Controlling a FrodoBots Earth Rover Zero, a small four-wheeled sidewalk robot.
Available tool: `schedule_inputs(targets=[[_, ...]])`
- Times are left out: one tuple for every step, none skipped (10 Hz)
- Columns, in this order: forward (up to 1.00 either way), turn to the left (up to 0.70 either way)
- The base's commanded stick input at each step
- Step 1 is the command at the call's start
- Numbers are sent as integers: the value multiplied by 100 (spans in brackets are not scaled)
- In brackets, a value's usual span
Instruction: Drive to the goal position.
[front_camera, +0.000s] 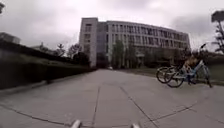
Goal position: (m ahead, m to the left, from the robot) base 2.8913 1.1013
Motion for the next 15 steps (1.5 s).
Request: schedule_inputs(targets=[[100,-8],[100,-5],[100,-2],[100,0],[100,0],[100,0],[100,0],[100,0],[100,0],[100,0],[100,0],[100,0],[100,0],[100,0],[100,0]])
